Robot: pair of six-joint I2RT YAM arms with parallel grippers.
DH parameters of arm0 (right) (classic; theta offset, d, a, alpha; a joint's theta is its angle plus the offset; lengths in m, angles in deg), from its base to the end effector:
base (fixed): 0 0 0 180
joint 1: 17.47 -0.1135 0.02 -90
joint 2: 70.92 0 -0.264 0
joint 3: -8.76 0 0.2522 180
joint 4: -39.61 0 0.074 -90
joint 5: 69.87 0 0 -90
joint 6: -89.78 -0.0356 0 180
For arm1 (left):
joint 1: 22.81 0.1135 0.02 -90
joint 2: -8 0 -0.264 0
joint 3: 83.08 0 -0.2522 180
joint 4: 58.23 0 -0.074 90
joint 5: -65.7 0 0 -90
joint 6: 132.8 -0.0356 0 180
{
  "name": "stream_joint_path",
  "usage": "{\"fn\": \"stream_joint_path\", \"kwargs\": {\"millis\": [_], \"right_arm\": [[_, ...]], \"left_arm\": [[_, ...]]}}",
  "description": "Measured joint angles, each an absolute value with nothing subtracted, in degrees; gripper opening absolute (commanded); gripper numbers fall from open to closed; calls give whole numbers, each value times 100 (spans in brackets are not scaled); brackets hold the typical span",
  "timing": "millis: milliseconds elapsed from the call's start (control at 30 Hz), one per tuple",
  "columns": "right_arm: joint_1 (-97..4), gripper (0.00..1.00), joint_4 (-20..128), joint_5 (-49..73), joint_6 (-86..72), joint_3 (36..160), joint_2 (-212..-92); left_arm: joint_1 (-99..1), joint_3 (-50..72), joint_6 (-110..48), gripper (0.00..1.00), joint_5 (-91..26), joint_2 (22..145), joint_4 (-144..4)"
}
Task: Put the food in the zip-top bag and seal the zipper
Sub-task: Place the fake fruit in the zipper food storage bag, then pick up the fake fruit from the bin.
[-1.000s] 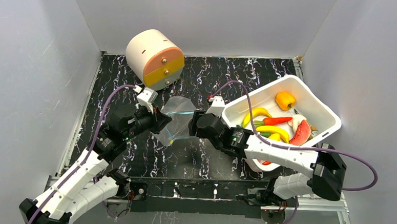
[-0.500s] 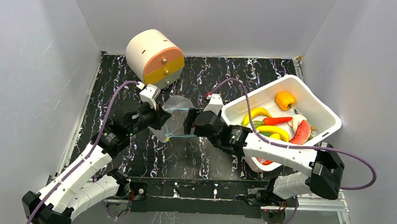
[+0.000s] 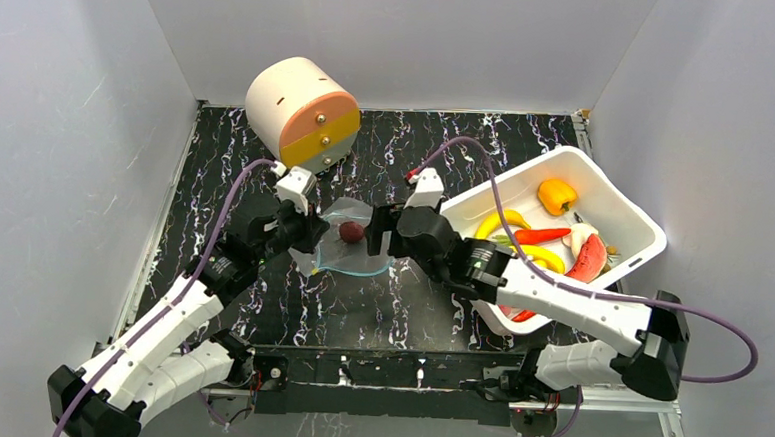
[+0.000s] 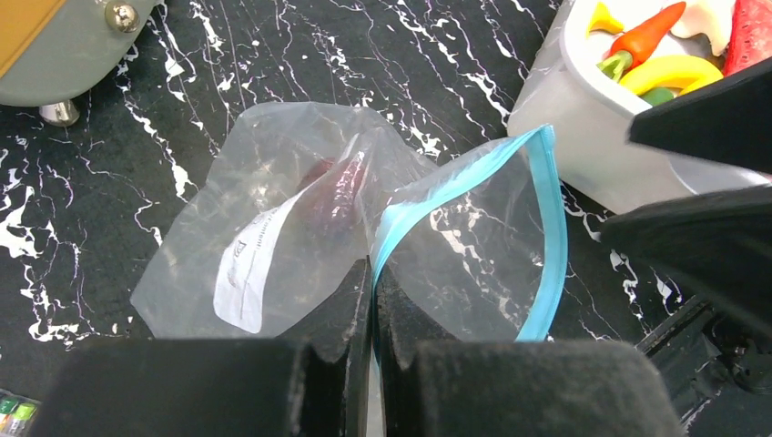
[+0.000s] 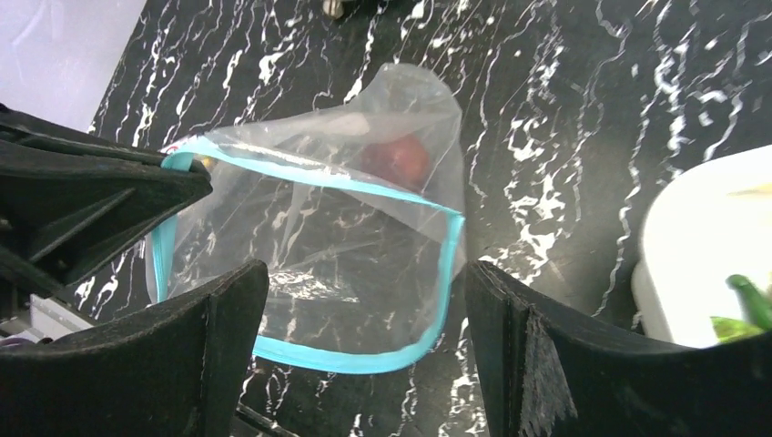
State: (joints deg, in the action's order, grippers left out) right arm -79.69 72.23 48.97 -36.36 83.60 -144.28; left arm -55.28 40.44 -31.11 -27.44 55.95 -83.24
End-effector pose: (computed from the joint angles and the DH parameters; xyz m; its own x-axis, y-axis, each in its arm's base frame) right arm 0.1487 0.2455 0.3186 -0.5382 0.0867 -0.8383 -0.3283 0.8945 0.3033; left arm 0.1657 -0.1077 0.3159 -0.3520 -0.0158 -0.9359 0.5198 0.8282 -0.2095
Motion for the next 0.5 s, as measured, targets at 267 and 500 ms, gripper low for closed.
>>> {"fn": "stream_joint_path", "kwargs": {"millis": [267, 500], "right_arm": [[-7132, 78, 7540, 4897, -2980, 8747, -13827], [-5696, 80, 7865, 5026, -2523, 8885, -13718]], "left_arm": [[-5528, 4099, -3135, 0, -2667, 5477, -8429], [-5528, 4134, -3260, 0, -2685, 5035, -8674]]}}
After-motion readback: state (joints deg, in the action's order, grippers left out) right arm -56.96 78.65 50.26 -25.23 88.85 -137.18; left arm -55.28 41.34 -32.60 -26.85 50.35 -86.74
